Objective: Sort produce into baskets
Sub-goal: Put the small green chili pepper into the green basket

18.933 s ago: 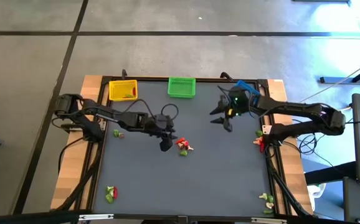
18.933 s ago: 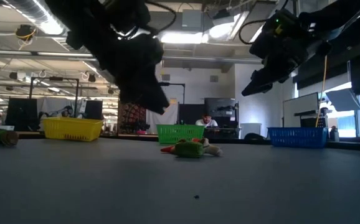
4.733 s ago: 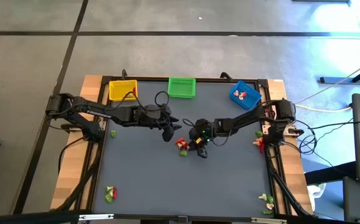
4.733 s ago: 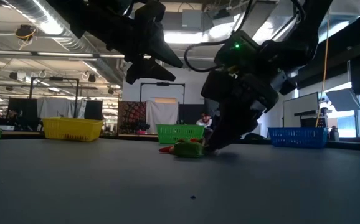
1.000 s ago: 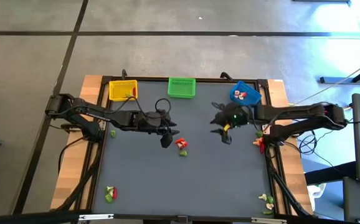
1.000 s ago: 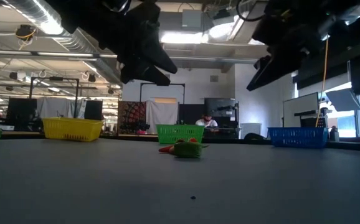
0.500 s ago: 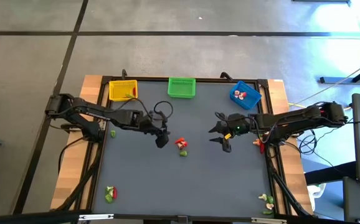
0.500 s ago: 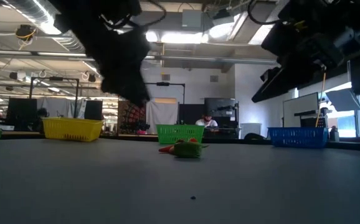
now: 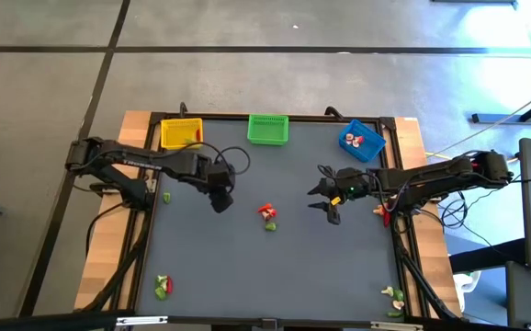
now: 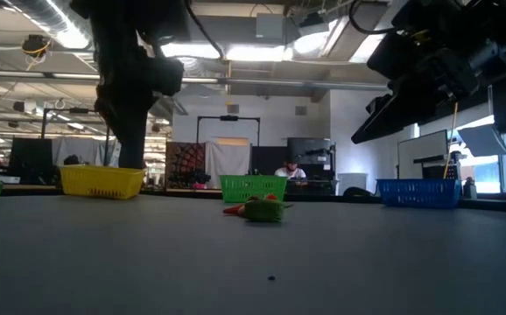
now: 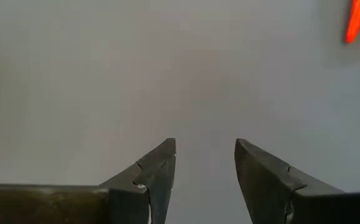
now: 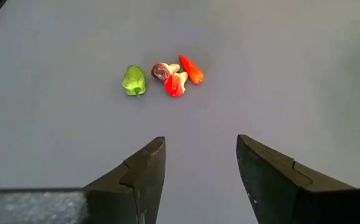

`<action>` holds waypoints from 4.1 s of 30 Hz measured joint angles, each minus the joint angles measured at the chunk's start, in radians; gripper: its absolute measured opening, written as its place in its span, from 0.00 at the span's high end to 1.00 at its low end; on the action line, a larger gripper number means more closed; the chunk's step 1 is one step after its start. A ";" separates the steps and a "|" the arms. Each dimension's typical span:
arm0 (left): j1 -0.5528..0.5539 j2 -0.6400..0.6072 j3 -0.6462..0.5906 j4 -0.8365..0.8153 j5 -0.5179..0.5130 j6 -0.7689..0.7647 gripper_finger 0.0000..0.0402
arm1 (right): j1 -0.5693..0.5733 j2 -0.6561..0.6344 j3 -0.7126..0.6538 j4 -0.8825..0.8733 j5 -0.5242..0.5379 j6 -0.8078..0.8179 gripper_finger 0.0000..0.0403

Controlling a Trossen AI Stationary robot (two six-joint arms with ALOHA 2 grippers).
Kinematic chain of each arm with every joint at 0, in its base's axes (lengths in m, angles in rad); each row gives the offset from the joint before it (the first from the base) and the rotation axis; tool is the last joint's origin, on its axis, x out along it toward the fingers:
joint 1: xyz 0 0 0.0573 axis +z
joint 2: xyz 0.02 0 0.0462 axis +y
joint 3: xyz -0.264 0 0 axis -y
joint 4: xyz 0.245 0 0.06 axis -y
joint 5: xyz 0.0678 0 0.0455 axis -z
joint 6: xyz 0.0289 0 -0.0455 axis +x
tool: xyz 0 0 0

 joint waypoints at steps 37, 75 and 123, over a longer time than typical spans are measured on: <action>0.076 0.165 -0.010 -0.554 0.066 -0.231 0.45 | 0.000 0.000 0.000 0.000 -0.010 0.011 0.51; 0.108 0.274 -0.276 -0.335 0.127 0.069 0.45 | 0.000 0.000 0.000 0.000 0.005 0.024 0.51; 0.134 0.270 0.258 -0.214 0.035 0.325 0.82 | 0.000 0.000 0.000 0.026 0.034 0.024 0.51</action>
